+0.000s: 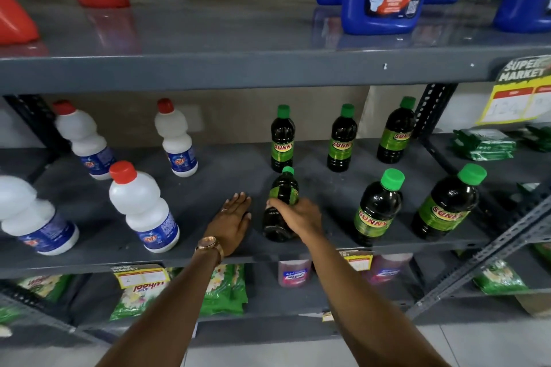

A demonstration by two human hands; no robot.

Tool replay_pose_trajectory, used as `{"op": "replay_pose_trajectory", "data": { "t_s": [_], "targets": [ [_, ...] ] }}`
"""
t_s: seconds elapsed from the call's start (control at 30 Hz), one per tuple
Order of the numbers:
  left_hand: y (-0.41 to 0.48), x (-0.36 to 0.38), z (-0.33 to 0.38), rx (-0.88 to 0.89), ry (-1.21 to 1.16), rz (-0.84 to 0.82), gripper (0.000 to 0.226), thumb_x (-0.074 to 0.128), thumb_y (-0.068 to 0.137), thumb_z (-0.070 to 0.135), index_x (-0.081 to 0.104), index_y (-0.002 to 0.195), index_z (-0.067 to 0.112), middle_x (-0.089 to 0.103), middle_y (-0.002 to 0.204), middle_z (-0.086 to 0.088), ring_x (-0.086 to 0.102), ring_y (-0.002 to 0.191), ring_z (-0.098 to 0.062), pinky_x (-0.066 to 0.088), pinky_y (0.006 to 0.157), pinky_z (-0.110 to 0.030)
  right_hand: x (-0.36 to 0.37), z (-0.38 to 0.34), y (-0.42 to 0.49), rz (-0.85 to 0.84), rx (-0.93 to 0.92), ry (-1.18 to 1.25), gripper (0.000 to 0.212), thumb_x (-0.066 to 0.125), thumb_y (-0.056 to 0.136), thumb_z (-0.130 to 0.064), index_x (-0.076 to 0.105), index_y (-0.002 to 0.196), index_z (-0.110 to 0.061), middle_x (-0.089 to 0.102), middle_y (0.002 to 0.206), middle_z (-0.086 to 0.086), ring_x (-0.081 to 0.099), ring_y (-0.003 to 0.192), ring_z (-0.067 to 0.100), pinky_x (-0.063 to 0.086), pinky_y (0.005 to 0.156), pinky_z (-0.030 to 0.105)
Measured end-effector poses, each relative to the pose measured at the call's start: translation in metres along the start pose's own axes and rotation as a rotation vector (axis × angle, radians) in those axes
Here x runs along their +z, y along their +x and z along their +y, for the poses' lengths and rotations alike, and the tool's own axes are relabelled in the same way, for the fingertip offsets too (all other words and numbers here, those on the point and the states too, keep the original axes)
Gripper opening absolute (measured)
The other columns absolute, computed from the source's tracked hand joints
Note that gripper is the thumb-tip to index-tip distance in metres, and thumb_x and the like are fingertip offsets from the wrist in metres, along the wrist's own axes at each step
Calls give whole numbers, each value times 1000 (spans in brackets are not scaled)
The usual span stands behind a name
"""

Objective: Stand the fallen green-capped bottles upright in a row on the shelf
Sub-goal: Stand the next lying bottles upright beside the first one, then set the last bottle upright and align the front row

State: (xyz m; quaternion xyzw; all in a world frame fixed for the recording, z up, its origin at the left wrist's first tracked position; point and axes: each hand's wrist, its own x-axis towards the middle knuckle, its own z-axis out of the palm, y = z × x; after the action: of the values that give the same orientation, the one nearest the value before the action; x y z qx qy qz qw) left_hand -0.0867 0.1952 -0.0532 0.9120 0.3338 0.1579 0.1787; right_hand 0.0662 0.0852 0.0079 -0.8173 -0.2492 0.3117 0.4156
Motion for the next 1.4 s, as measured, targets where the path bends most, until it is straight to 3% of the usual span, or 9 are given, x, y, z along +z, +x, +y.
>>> {"op": "replay_pose_trajectory", "data": {
  "t_s": [0.17, 0.3, 0.37, 0.5, 0.73, 0.83, 1.0, 1.23, 1.4],
  "targets": [
    [-1, 1, 2, -35, 42, 43, 70, 11, 84, 50, 32, 139, 13, 25, 151, -11, 15, 140, -22, 8, 115, -31, 2, 13, -3, 190, -116, 315, 33, 80, 70, -37, 58, 85, -18, 64, 80, -7, 63, 77, 15, 45, 61, 18],
    [-2, -1, 6, -39, 72, 63, 70, 10, 84, 49, 31, 139, 13, 26, 151, -13, 16, 140, -24, 7, 115, -33, -1, 11, 12, 320, -292, 334, 58, 87, 62, -20, 45, 101, -12, 61, 79, -10, 61, 72, 1, 39, 56, 2],
    [-2, 0, 6, -36, 81, 62, 70, 9, 84, 49, 30, 140, 13, 25, 151, -11, 15, 141, -23, 6, 115, -32, -1, 11, 20, 293, -376, 293, 65, 88, 62, -16, 40, 106, -16, 59, 84, -14, 57, 75, -7, 44, 66, 6],
    [-1, 1, 2, -46, 89, 60, 70, 8, 84, 50, 28, 140, 15, 24, 152, -9, 14, 141, -21, 6, 115, -31, 12, 17, 26, 293, -431, 282, 90, 91, 56, -25, 40, 129, -10, 59, 116, 0, 58, 106, 14, 48, 94, 32],
    [-2, -2, 2, -35, 71, 46, 70, 9, 84, 51, 28, 140, 15, 23, 152, -10, 13, 141, -21, 6, 115, -30, 18, 31, 17, 220, -516, 173, 82, 71, 69, 1, 31, 140, -8, 38, 131, 10, 44, 119, 20, 37, 101, 25],
    [-2, -1, 1, -35, 77, 57, 70, 10, 84, 52, 30, 140, 14, 25, 152, -10, 15, 141, -21, 8, 115, -32, 16, 35, 19, 240, -509, 210, 76, 79, 70, -4, 40, 134, -15, 54, 118, -1, 55, 111, 16, 42, 92, 10],
    [-2, -4, 3, -35, 70, 39, 73, 8, 82, 54, 28, 140, 14, 24, 152, -10, 14, 141, -21, 5, 114, -30, 23, 19, 34, 344, -387, 171, 99, 93, 41, -42, 46, 122, -9, 54, 119, 12, 52, 114, 30, 46, 96, 49],
    [0, -2, -2, -25, 68, 33, 72, 8, 83, 54, 27, 141, 16, 23, 152, -10, 13, 141, -20, 5, 114, -30, 19, 38, 35, 194, -485, 226, 96, 88, 62, -28, 37, 143, -19, 54, 136, 2, 51, 125, 14, 44, 105, 35],
    [0, -2, 0, -29, 74, 29, 72, 8, 83, 54, 28, 140, 15, 23, 152, -11, 14, 141, -22, 6, 114, -31, 22, 31, 39, 285, -463, 135, 82, 91, 53, -40, 53, 117, -6, 51, 115, 8, 52, 108, 23, 44, 90, 32]
  ]
}}
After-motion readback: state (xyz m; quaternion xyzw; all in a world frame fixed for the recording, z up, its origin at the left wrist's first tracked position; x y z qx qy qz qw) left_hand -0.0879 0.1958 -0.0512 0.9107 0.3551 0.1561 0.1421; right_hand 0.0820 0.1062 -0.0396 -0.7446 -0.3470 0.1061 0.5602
